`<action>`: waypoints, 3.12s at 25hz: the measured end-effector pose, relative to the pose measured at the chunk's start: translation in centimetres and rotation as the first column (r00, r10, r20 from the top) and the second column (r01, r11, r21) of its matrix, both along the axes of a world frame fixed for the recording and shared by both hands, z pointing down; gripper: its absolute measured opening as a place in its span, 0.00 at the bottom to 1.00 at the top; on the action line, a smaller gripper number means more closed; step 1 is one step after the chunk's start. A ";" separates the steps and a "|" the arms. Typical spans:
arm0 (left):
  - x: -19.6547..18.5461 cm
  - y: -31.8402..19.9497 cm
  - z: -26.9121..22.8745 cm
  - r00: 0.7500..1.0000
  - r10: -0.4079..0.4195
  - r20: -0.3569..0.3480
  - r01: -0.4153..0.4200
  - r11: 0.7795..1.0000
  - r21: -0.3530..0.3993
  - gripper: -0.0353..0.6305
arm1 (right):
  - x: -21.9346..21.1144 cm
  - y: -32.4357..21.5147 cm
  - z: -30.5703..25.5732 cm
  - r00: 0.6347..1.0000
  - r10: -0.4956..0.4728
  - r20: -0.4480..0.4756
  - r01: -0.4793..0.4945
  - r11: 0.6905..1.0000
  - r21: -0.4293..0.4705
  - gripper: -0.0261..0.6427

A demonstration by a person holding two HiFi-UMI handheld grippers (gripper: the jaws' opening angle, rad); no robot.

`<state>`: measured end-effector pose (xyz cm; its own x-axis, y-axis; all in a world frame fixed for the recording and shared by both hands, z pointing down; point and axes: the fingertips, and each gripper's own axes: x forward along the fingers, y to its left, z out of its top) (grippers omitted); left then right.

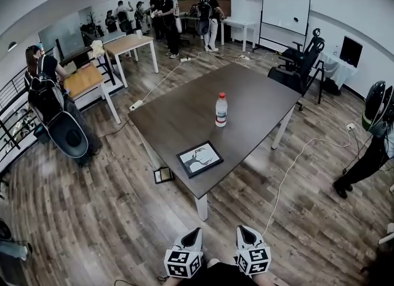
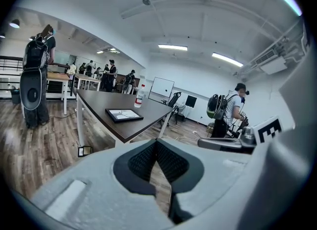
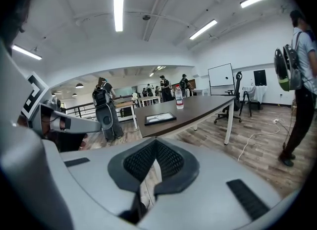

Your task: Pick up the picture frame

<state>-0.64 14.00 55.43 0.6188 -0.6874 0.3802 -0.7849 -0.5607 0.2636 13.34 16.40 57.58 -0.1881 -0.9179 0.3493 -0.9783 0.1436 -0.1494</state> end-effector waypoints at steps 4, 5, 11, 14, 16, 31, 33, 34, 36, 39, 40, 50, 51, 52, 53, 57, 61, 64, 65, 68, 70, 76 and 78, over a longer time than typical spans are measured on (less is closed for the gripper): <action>0.7 -1.4 -0.1 1.000 0.022 -0.003 -0.022 1.000 0.006 0.07 | 0.7 -1.1 -0.3 1.000 0.017 -0.006 -0.017 1.000 0.009 0.05; 0.7 -1.9 -0.1 1.000 0.025 -0.005 -0.025 1.000 0.006 0.07 | 0.7 -1.4 -0.4 1.000 0.019 -0.009 -0.019 1.000 0.010 0.05; 0.6 -5.1 0.1 0.999 0.044 -0.022 -0.044 0.999 -0.003 0.07 | 0.7 -4.3 -0.4 0.999 0.035 -0.031 -0.035 0.999 -0.003 0.05; 0.5 -7.0 0.5 0.998 0.060 -0.024 -0.060 0.998 -0.012 0.07 | 0.5 -6.3 -0.7 0.998 0.044 -0.040 -0.044 0.999 0.004 0.05; 0.5 -8.5 0.3 0.997 0.077 -0.025 -0.077 0.997 -0.010 0.07 | 0.3 -7.8 -1.1 0.997 0.059 -0.040 -0.058 0.998 0.010 0.05; -3.7 -19.8 -1.4 0.985 0.163 -0.061 -0.162 0.986 0.027 0.07 | -4.2 -17.3 -2.9 0.985 0.158 -0.063 -0.156 0.987 0.039 0.05; -4.2 -20.9 -1.7 0.983 0.173 -0.066 -0.171 0.985 0.036 0.07 | -4.8 -18.2 -3.2 0.983 0.172 -0.065 -0.169 0.985 0.044 0.05; -4.4 -21.5 -1.9 0.982 0.176 -0.067 -0.174 0.984 0.043 0.07 | -5.1 -18.8 -3.4 0.982 0.177 -0.067 -0.174 0.984 0.050 0.05; -5.0 -22.4 -1.9 0.981 0.184 -0.069 -0.181 0.982 0.047 0.07 | -6.0 -19.7 -3.7 0.981 0.181 -0.071 -0.177 0.982 0.062 0.05; -5.8 -23.3 -1.5 0.978 0.195 -0.076 -0.193 0.981 0.030 0.07 | -7.6 -20.2 -3.8 0.980 0.184 -0.071 -0.180 0.982 0.061 0.05; -6.0 -23.5 -1.4 0.977 0.199 -0.079 -0.197 0.980 0.026 0.07 | -7.9 -20.2 -3.8 0.980 0.188 -0.066 -0.185 0.981 0.057 0.05; -4.8 -24.9 0.3 0.974 0.213 -0.078 -0.214 0.977 -0.014 0.07 | -7.9 -20.4 -2.2 0.981 0.190 -0.037 -0.190 0.982 0.015 0.05; -4.8 -25.3 0.3 0.976 0.206 -0.071 -0.207 0.978 -0.013 0.07 | -7.6 -20.8 -1.9 0.981 0.191 -0.024 -0.191 0.981 0.010 0.05; -4.8 -25.8 0.3 0.979 0.193 -0.066 -0.194 0.981 -0.014 0.07 | -7.3 -21.2 -1.7 0.982 0.187 -0.015 -0.187 0.982 0.004 0.05; -4.8 -26.3 0.4 0.983 0.174 -0.062 -0.176 0.984 -0.019 0.07 | -6.9 -21.7 -1.5 0.984 0.179 -0.009 -0.179 0.984 -0.002 0.05; -4.8 -28.7 1.2 0.995 0.088 -0.050 -0.091 0.995 -0.044 0.07 | -5.1 -24.7 -0.8 0.991 0.134 0.003 -0.134 0.991 -0.018 0.05; -4.5 -31.5 1.5 0.999 -0.013 -0.044 0.011 0.998 -0.066 0.07 | -2.8 -28.7 -0.7 0.998 0.069 -0.001 -0.069 0.997 -0.030 0.05; -3.2 -33.4 1.9 0.997 -0.076 -0.033 0.072 0.992 -0.105 0.07 | -0.1 -31.8 -0.9 0.999 0.032 0.000 -0.032 0.999 -0.043 0.05; -2.7 -33.8 2.3 0.996 -0.086 -0.029 0.082 0.989 -0.123 0.07 | 0.7 -32.7 -0.7 1.000 0.024 0.002 -0.024 0.998 -0.054 0.05; -1.6 -35.5 3.0 0.993 -0.121 -0.011 0.117 0.981 -0.158 0.07 | 2.7 -35.9 0.0 1.000 0.003 0.011 -0.002 0.997 -0.078 0.05; -1.2 -36.6 3.7 0.986 -0.164 0.011 0.164 0.969 -0.186 0.07 | 3.6 -37.7 0.4 1.000 -0.022 0.007 0.023 0.995 -0.096 0.05; -1.4 -38.3 6.6 0.946 -0.304 0.115 0.324 0.904 -0.279 0.07 | 4.2 -41.7 2.2 0.991 -0.135 -0.028 0.128 0.977 -0.171 0.05; -1.3 -38.6 7.2 0.934 -0.342 0.106 0.358 0.878 -0.319 0.07 | 4.3 -42.6 3.0 0.986 -0.166 -0.032 0.156 0.966 -0.204 0.05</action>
<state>-1.94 -24.60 62.67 0.3379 -0.6874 0.6429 -0.9292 -0.1352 0.3439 17.60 -26.22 60.61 -0.3060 -0.7874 0.5352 -0.9515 0.2720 -0.1439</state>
